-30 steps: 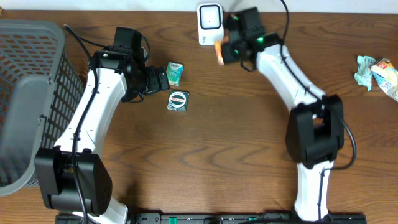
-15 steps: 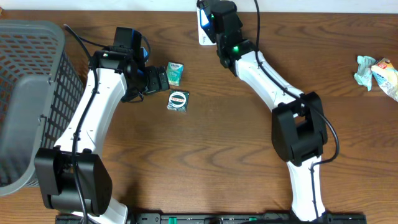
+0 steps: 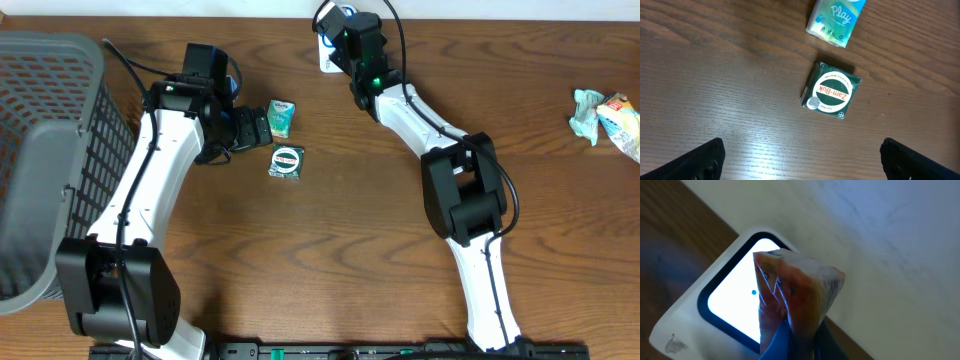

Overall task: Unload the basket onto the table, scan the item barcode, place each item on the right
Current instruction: 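Carry the orange pack to the far right and drop it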

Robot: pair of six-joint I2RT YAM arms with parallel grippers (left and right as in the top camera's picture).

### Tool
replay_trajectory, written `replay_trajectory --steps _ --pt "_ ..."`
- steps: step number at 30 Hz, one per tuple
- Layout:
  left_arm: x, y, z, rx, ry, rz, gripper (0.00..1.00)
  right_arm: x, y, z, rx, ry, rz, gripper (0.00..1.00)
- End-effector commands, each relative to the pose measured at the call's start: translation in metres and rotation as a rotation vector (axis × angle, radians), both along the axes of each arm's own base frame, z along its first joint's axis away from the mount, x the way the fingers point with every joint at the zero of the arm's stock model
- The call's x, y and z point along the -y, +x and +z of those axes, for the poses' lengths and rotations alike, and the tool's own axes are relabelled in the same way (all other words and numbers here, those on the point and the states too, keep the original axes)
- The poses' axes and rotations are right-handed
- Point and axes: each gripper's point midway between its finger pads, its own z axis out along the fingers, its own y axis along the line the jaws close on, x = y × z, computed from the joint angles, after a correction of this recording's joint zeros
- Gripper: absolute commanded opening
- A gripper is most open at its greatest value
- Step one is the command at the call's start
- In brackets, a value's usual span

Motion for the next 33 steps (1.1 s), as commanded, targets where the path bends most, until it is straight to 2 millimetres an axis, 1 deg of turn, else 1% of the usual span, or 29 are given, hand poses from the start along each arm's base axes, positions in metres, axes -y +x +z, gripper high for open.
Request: replay_trajectory --steps 1,4,5,6,8,10,11,13,14,15,16,17,18,19,20,21,22,23,24,25,26,28,31,32,33 --pt "-0.002 0.003 0.002 0.007 0.012 -0.003 0.98 0.019 0.007 0.046 0.091 -0.002 -0.117 0.01" --pt "-0.002 0.003 0.002 0.007 0.012 -0.003 0.98 0.046 0.006 0.069 0.116 -0.027 -0.216 0.01" --pt "-0.002 0.003 0.002 0.007 0.012 -0.003 0.98 0.064 0.005 0.080 0.114 -0.041 -0.261 0.01" --pt "-0.002 0.003 0.002 0.007 0.012 -0.003 0.98 0.079 0.003 0.085 0.102 -0.055 -0.292 0.01" --pt "-0.002 0.003 0.002 0.007 0.012 -0.003 0.98 0.107 0.000 0.087 0.063 -0.085 -0.343 0.01" --pt "-0.002 0.003 0.002 0.007 0.012 -0.003 0.98 0.146 -0.006 0.083 0.008 -0.111 -0.429 0.01" --pt "-0.002 0.003 0.002 0.007 0.012 -0.003 0.98 0.186 -0.013 0.075 -0.041 -0.139 -0.527 0.01" --pt "-0.002 0.003 0.002 0.007 0.012 -0.003 0.98 0.237 -0.026 0.060 -0.123 -0.176 -0.651 0.01" --pt "-0.002 0.003 0.002 0.007 0.012 -0.003 0.98 0.270 -0.040 0.043 -0.209 -0.185 -0.710 0.01" --pt "-0.002 0.003 0.002 0.007 0.012 -0.003 0.98 0.285 -0.047 0.037 -0.243 -0.178 -0.743 0.01" --pt "-0.002 0.003 0.002 0.007 0.012 -0.003 0.98 0.340 -0.071 0.021 -0.333 -0.150 -0.867 0.01" --pt "-0.002 0.003 0.002 0.007 0.012 -0.003 0.98 0.354 -0.078 0.018 -0.353 -0.138 -0.900 0.01" --pt "-0.002 0.003 0.002 0.007 0.012 -0.003 0.98 0.387 -0.094 0.007 -0.405 -0.069 -0.968 0.05" --pt "-0.002 0.003 0.002 0.007 0.012 -0.003 0.98 0.398 -0.101 -0.001 -0.446 -0.029 -0.967 0.18" --pt "-0.002 0.003 0.002 0.007 0.012 -0.003 0.98 0.407 -0.109 -0.009 -0.492 0.006 -0.966 0.41" --pt "-0.002 0.003 0.002 0.007 0.012 -0.003 0.97 0.415 -0.115 -0.013 -0.519 0.030 -0.975 0.71" --pt "-0.002 0.003 0.002 0.007 0.012 -0.003 0.98 0.420 -0.121 -0.017 -0.535 0.061 -0.991 0.95" --pt "-0.002 0.003 0.002 0.007 0.012 -0.003 0.98 0.423 -0.124 -0.019 -0.546 0.087 -0.999 0.99" --pt "-0.002 0.003 0.002 0.007 0.012 -0.003 0.98 0.425 -0.128 -0.025 -0.575 0.150 -0.995 0.99" --pt "-0.002 0.003 0.002 0.007 0.012 -0.003 0.98 0.423 -0.129 -0.029 -0.592 0.187 -0.979 0.99" --pt "-0.002 0.003 0.002 0.007 0.012 -0.003 0.98 0.416 -0.128 -0.033 -0.620 0.235 -0.939 0.99" --pt "-0.002 0.003 0.002 0.007 0.012 -0.003 0.98 0.392 -0.123 -0.039 -0.669 0.349 -0.830 0.99" --pt "-0.002 0.003 0.002 0.007 0.012 -0.003 0.98 0.335 -0.108 -0.038 -0.734 0.608 -0.611 0.99" --pt "-0.002 0.003 0.002 0.007 0.012 -0.003 0.98 0.305 -0.104 -0.030 -0.771 0.743 -0.496 0.99" --pt "-0.002 0.003 0.002 0.007 0.012 -0.003 0.98 0.272 -0.102 -0.017 -0.809 0.889 -0.365 0.99"
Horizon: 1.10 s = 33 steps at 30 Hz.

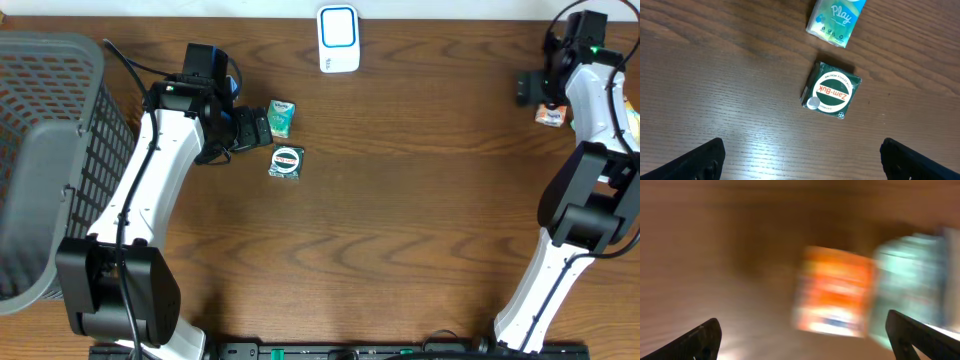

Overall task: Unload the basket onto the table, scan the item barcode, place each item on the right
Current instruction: 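Carry the orange pack to the far right and drop it, then swing the right gripper back and grasp the green Kleenex Play pack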

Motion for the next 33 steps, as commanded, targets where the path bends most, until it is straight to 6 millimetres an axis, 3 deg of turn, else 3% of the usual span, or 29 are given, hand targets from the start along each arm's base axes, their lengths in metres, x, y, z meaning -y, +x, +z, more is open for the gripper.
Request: replay_trajectory --steps 1,4,7,9,13,14,19,24,27,33 --pt "-0.002 0.003 0.002 0.008 0.011 -0.003 0.98 -0.138 0.017 0.048 0.158 0.712 0.228 0.99" --pt "-0.002 0.003 0.002 0.008 0.011 -0.003 0.98 -0.189 0.014 0.083 0.189 0.980 0.341 0.99" --pt "-0.002 0.003 0.002 0.008 0.011 -0.003 0.98 -0.224 0.013 0.088 0.169 1.019 0.391 0.99" --pt "-0.002 0.003 0.002 0.008 0.011 -0.003 0.98 -0.261 0.006 0.079 0.111 0.990 0.428 0.99" --pt "-0.002 0.003 0.002 0.008 0.011 -0.003 0.98 -0.305 -0.004 0.055 0.033 0.843 0.450 0.99" --pt "-0.002 0.003 0.002 0.008 0.011 -0.003 0.98 -0.329 -0.009 0.048 0.009 0.791 0.469 0.99" --pt "-0.002 0.003 0.002 0.008 0.011 -0.003 0.97 -0.403 -0.021 0.043 -0.013 0.736 0.426 0.98" --pt "-0.002 0.003 0.002 0.008 0.011 -0.003 0.98 -0.451 -0.022 0.032 0.050 0.607 0.258 0.89" --pt "-0.002 0.003 0.002 0.008 0.011 -0.003 0.98 -0.476 -0.026 0.029 0.070 0.623 0.275 0.87" --pt "-0.002 0.003 0.002 0.008 0.011 -0.003 0.98 -0.501 -0.035 0.001 0.028 0.649 0.219 0.76"
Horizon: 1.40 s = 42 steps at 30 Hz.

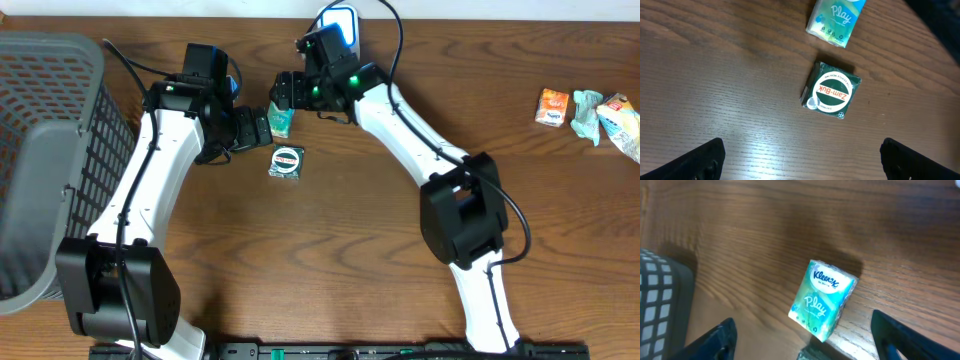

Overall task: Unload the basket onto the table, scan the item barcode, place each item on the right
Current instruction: 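Swing the right gripper back and grasp the green Kleenex Play pack, then raise the Play pack to the scanner window and hold it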

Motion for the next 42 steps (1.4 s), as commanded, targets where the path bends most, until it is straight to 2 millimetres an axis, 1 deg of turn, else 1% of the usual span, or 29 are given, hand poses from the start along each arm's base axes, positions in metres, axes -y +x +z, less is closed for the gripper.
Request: replay_trajectory --steps 1,3,4,8,9,10,12,13,14,15,17,19,20,21,23,24,25,27,28,29,30,32,35,37,39,40,42 --pt "-0.002 0.003 0.002 0.008 0.011 -0.003 0.98 0.002 0.001 -0.043 -0.090 -0.035 -0.109 0.73" --pt "-0.002 0.003 0.002 0.008 0.011 -0.003 0.98 0.000 0.000 -0.058 -0.113 -0.045 -0.120 0.71" --pt "-0.002 0.003 0.002 0.008 0.011 -0.003 0.98 0.000 0.000 -0.060 -0.115 -0.046 -0.120 0.71" --pt "-0.002 0.003 0.002 0.008 0.011 -0.003 0.97 -0.007 -0.002 -0.088 -0.144 -0.046 -0.120 0.71" --pt "-0.002 0.003 0.002 0.008 0.011 -0.003 0.98 -0.009 -0.003 -0.092 -0.147 -0.048 -0.118 0.71" --pt "-0.002 0.003 0.002 0.008 0.011 -0.003 0.98 -0.011 -0.006 -0.103 -0.158 -0.057 -0.113 0.68" --pt "-0.002 0.003 0.002 0.008 0.011 -0.003 0.98 -0.007 -0.008 -0.113 -0.168 -0.088 -0.123 0.57" --pt "-0.002 0.003 0.002 0.008 0.011 -0.003 0.98 -0.002 -0.007 -0.116 -0.166 -0.115 -0.140 0.46" --pt "-0.002 0.003 0.002 0.008 0.011 -0.003 0.98 0.004 -0.006 -0.118 -0.160 -0.136 -0.153 0.38" --pt "-0.002 0.003 0.002 0.008 0.011 -0.003 0.98 0.009 -0.003 -0.118 -0.154 -0.152 -0.164 0.36" --pt "-0.002 0.003 0.002 0.008 0.011 -0.003 0.98 0.026 0.003 -0.118 -0.143 -0.199 -0.211 0.32" --pt "-0.002 0.003 0.002 0.008 0.011 -0.003 0.98 0.052 0.012 -0.112 -0.120 -0.266 -0.240 0.21" --pt "-0.002 0.003 0.002 0.008 0.011 -0.003 0.98 0.067 0.015 -0.109 -0.110 -0.307 -0.252 0.18" --pt "-0.002 0.003 0.002 0.008 0.011 -0.003 0.98 0.100 0.019 -0.098 -0.099 -0.395 -0.299 0.17" --pt "-0.002 0.003 0.002 0.008 0.011 -0.003 0.98 0.123 0.021 -0.088 -0.093 -0.453 -0.337 0.17" --pt "-0.002 0.003 0.002 0.008 0.011 -0.003 0.98 0.147 0.020 -0.074 -0.087 -0.516 -0.364 0.18" --pt "-0.002 0.003 0.002 0.008 0.011 -0.003 0.98 0.161 0.019 -0.064 -0.081 -0.547 -0.368 0.19" --pt "-0.002 0.003 0.002 0.008 0.011 -0.003 0.98 0.177 0.017 -0.047 -0.076 -0.574 -0.353 0.23" --pt "-0.002 0.003 0.002 0.008 0.011 -0.003 0.98 0.188 0.015 -0.035 -0.078 -0.581 -0.350 0.29" --pt "-0.002 0.003 0.002 0.008 0.011 -0.003 0.98 0.191 0.014 -0.028 -0.079 -0.577 -0.346 0.32" --pt "-0.002 0.003 0.002 0.008 0.011 -0.003 0.98 0.191 0.012 -0.022 -0.073 -0.572 -0.318 0.38" --pt "-0.002 0.003 0.002 0.008 0.011 -0.003 0.98 0.187 0.011 -0.016 -0.061 -0.562 -0.280 0.42" --pt "-0.002 0.003 0.002 0.008 0.011 -0.003 0.98 0.173 0.010 -0.014 -0.034 -0.557 -0.219 0.46" --pt "-0.002 0.003 0.002 0.008 0.011 -0.003 0.98 0.160 0.008 -0.020 0.004 -0.596 -0.117 0.48" --pt "-0.002 0.003 0.002 0.008 0.011 -0.003 0.98 0.149 0.005 -0.028 0.025 -0.634 -0.038 0.54" --pt "-0.002 0.003 0.002 0.008 0.011 -0.003 0.98 0.145 0.003 -0.031 0.034 -0.650 -0.002 0.54" --pt "-0.002 0.003 0.002 0.008 0.011 -0.003 0.98 0.141 -0.001 -0.045 0.049 -0.731 0.081 0.56"
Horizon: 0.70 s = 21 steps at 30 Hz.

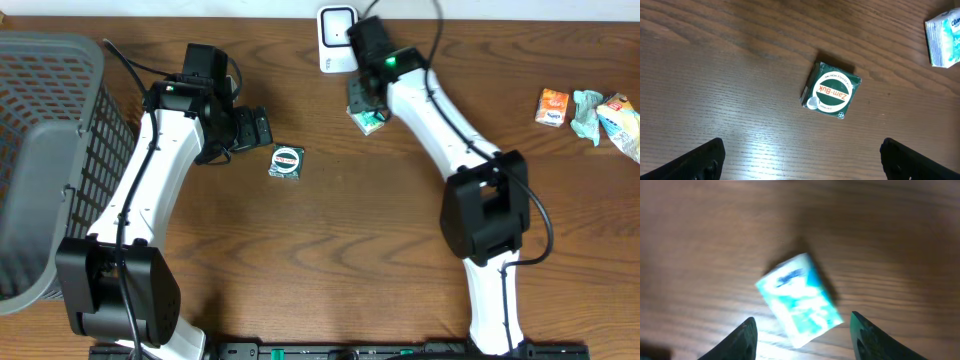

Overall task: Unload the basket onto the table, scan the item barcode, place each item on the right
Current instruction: 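Raise the Play pack to the scanner window and hold it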

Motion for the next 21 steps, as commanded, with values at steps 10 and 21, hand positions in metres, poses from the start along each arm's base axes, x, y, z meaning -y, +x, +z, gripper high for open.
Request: replay_trajectory --steps 10,21 --pt "-0.002 0.003 0.002 0.008 0.012 -0.003 0.98 0.013 -0.012 -0.080 -0.090 -0.364 0.187 0.45" --pt "-0.002 0.003 0.002 0.008 0.012 -0.003 0.98 -0.010 -0.021 -0.047 -0.110 -0.121 0.160 0.01"
